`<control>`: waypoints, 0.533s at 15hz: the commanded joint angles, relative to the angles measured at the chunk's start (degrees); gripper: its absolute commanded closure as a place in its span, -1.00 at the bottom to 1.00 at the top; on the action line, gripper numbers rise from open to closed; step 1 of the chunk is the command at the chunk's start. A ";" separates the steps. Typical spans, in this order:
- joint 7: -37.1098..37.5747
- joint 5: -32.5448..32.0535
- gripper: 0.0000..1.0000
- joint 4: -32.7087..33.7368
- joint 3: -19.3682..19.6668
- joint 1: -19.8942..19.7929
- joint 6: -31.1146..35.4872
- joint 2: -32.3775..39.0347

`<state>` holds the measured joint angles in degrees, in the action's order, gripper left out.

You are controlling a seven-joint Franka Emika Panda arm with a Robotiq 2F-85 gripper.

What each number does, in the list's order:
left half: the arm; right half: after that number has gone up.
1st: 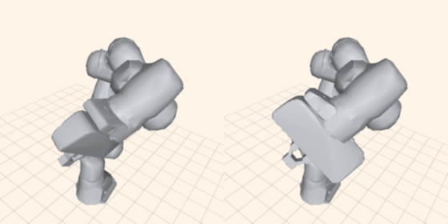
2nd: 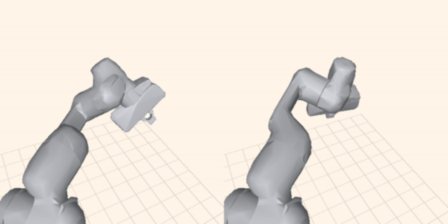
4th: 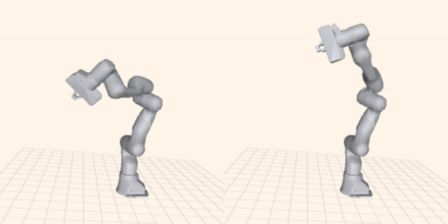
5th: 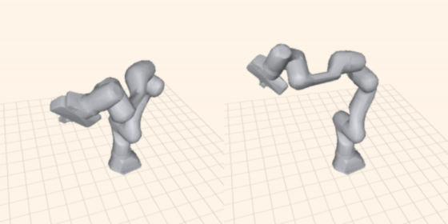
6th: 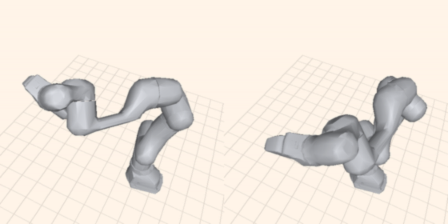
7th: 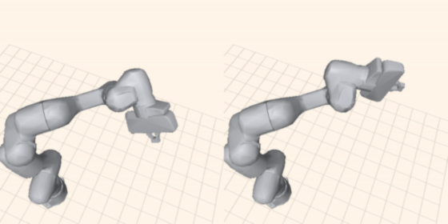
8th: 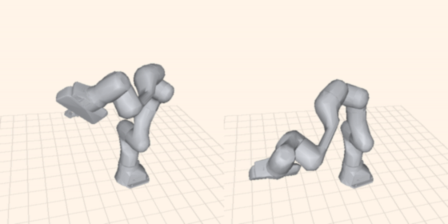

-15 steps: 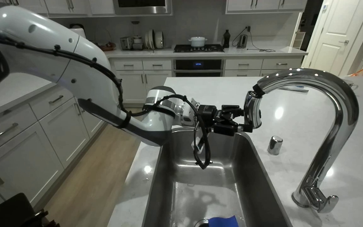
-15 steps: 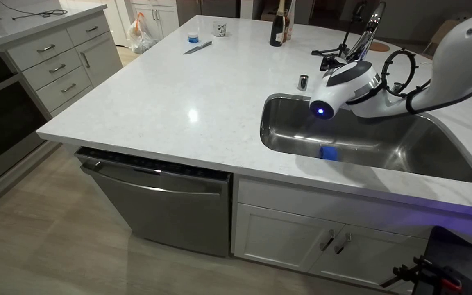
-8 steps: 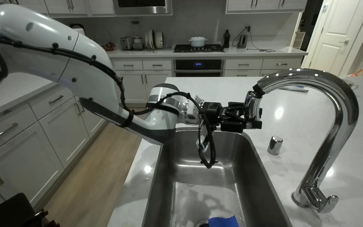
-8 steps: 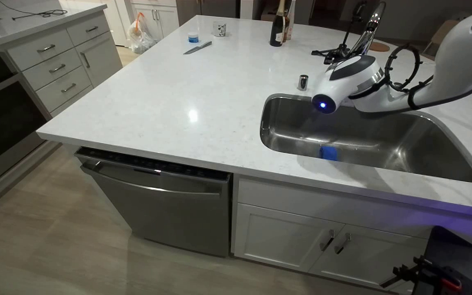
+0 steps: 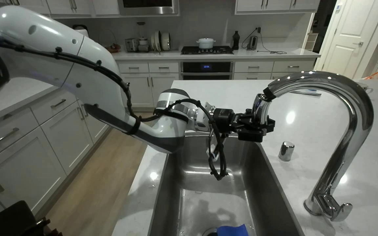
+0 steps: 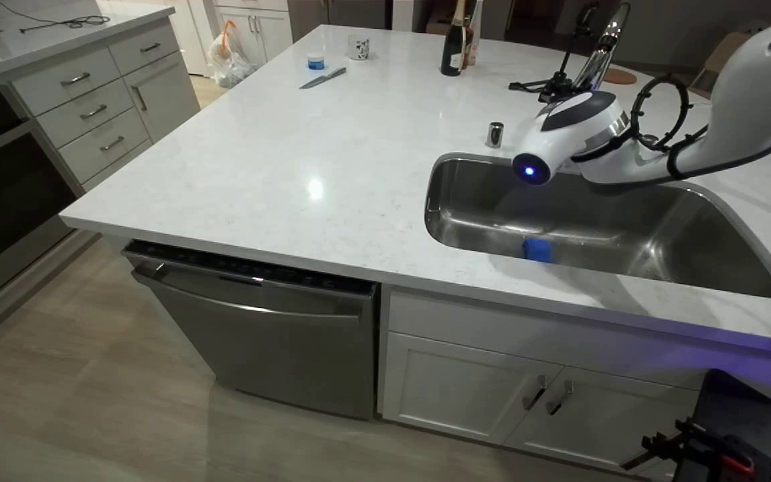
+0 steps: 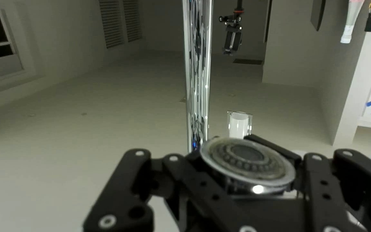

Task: Push back the extendable spout

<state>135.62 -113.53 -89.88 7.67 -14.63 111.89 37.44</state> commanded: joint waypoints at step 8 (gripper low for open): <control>4.05 2.39 0.95 1.73 -0.84 -0.17 -2.61 0.87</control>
<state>139.81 -113.25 -89.64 7.49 -14.42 109.19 38.20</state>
